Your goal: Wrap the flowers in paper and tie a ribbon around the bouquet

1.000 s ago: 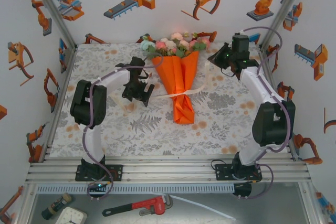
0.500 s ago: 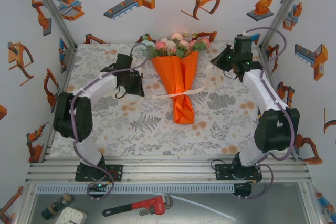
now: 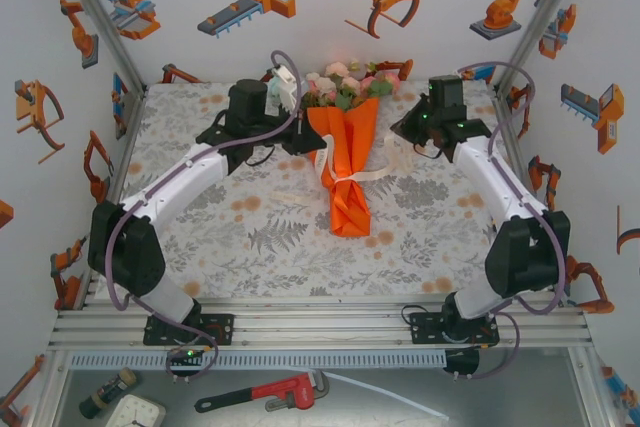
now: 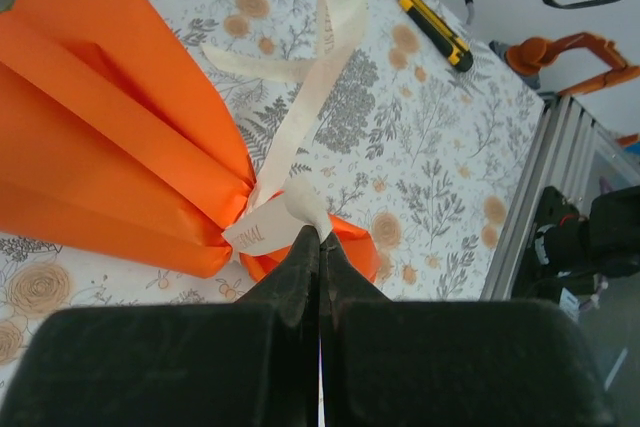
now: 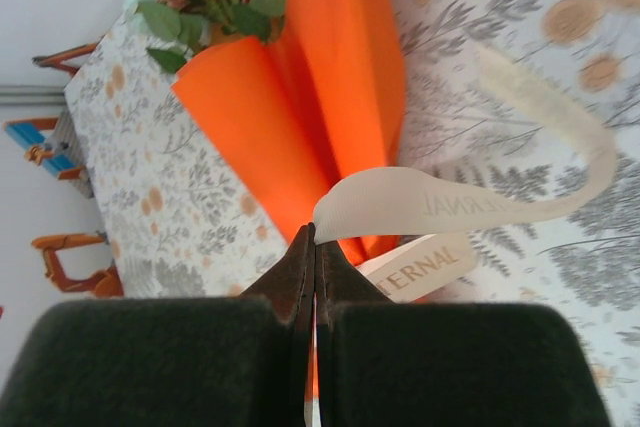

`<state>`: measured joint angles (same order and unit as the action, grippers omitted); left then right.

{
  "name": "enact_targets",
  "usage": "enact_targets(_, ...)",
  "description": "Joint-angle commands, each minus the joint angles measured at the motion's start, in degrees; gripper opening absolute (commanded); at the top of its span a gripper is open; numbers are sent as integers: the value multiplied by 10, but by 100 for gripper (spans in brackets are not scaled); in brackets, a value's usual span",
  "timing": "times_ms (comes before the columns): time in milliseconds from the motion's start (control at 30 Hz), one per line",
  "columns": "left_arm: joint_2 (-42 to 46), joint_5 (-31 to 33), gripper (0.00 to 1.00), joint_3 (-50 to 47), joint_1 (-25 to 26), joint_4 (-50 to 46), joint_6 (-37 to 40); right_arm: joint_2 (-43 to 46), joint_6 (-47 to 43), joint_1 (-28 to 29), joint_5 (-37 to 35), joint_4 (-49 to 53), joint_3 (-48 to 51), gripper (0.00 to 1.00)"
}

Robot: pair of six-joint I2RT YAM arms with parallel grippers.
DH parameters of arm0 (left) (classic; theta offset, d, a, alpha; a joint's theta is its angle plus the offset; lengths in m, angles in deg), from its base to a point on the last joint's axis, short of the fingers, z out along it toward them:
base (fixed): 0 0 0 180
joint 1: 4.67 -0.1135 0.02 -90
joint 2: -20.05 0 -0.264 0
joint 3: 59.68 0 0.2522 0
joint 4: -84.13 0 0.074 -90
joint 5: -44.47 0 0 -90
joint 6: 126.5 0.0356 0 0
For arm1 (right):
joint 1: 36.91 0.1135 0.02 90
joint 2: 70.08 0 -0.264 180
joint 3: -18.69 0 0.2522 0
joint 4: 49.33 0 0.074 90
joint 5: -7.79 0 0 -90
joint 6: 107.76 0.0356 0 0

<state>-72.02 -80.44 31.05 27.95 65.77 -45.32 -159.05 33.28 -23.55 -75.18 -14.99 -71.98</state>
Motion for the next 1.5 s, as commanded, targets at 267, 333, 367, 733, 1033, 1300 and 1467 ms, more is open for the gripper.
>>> enact_targets(267,10,8,0,-6,3,-35,61,-87,166,148,-43,-26,-101,5)
enact_targets(333,16,8,0,-14,3,-27,61,-108,195,180,-69,-20,-120,10)
enact_targets(367,18,8,0,-19,3,-23,60,-120,200,196,-77,-19,-133,15)
enact_targets(733,12,4,0,-23,3,23,28,-53,4,144,-52,-11,-123,53)
enact_targets(1033,-10,-63,0,-29,4,118,-46,-41,-102,55,191,-142,3,57)
enact_targets(1300,1,-43,0,-36,4,75,-21,-76,-96,53,206,-148,-62,66)
enact_targets(1467,-10,-35,0,-22,6,42,-1,-35,-143,-14,79,-73,9,62)
